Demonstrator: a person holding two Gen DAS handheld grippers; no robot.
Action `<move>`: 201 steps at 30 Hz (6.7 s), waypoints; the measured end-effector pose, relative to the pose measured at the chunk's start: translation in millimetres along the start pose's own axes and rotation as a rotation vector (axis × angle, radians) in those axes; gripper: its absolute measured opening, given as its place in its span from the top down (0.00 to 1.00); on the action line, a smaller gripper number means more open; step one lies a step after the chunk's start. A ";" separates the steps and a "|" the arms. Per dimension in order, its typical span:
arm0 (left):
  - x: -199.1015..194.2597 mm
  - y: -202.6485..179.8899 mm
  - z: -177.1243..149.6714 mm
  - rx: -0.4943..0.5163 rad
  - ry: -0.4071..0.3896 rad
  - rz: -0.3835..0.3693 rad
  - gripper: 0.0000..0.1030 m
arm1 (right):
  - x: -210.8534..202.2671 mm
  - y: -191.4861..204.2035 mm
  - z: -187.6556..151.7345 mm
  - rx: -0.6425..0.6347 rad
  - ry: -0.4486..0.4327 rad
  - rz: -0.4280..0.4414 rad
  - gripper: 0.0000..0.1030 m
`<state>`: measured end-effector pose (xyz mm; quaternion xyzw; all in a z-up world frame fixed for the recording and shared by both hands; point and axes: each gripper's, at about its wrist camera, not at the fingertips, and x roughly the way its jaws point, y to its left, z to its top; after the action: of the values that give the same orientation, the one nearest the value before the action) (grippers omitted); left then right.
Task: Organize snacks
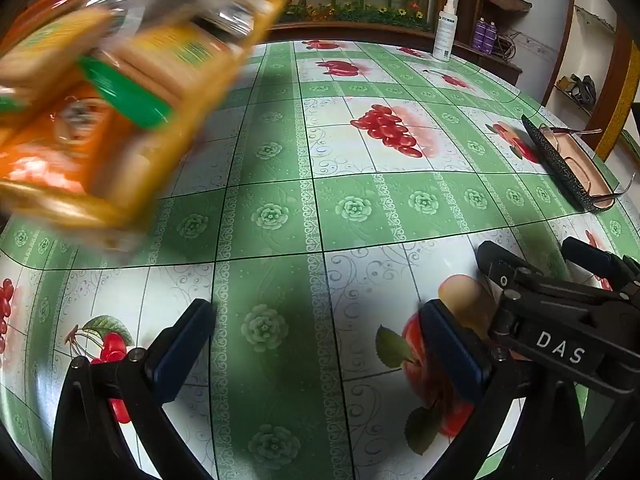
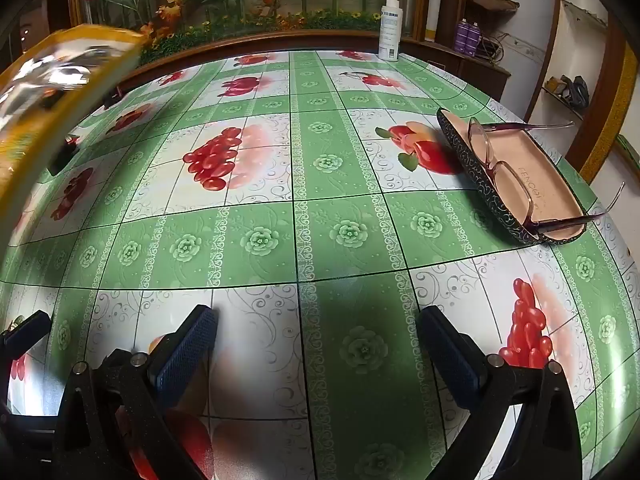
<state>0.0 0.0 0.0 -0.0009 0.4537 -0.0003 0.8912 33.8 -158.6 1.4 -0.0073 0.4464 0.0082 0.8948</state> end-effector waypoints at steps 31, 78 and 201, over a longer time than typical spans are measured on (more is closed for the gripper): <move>-2.0 -0.6 0.0 0.011 0.000 -0.011 0.00 | -1.0 2.3 -0.4 -0.001 -0.001 -0.001 0.01; -1.5 -0.6 0.0 0.012 0.000 -0.011 0.00 | 2.1 -2.6 1.0 0.005 0.002 -0.005 0.01; -18.6 -16.5 -6.3 0.211 0.012 -0.150 0.47 | -34.9 -34.8 -34.7 -0.057 0.026 0.537 0.28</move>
<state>-16.1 -16.5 11.4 0.0589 0.4552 -0.1144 0.8811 -14.2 -194.4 8.6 0.0861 0.4434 0.2578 0.8541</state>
